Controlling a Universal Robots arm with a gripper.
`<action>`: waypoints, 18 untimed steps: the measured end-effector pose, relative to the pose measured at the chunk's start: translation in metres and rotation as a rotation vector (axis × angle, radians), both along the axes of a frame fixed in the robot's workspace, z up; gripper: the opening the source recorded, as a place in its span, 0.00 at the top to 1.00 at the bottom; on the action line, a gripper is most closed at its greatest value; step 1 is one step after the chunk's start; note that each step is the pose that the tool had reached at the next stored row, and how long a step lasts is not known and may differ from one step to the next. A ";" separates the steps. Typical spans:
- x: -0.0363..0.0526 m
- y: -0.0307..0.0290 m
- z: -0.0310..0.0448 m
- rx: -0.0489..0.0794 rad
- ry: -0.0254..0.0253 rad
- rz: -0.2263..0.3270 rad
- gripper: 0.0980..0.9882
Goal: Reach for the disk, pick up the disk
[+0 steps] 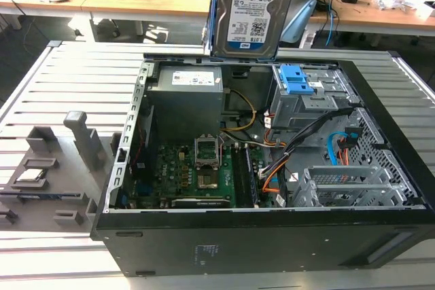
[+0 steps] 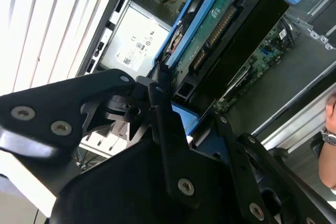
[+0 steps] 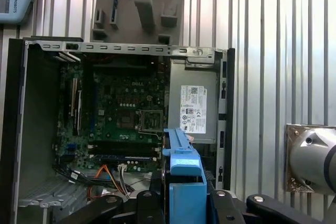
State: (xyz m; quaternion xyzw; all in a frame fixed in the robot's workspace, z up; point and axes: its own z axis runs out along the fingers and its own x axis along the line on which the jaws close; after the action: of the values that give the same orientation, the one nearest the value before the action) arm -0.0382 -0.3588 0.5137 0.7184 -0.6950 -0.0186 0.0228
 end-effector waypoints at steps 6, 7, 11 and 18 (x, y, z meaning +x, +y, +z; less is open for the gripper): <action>0.0001 -0.0101 0.0000 0.000 0.0000 0.000 0.70; 0.0001 -0.0123 0.0000 0.000 0.0000 0.000 0.70; 0.0002 -0.0202 0.0000 0.000 0.0000 0.000 0.70; 0.0002 -0.0307 0.0000 0.000 0.0000 0.000 0.70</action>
State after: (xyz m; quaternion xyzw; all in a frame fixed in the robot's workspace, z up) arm -0.0379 -0.3895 0.5137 0.7184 -0.6950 -0.0186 0.0228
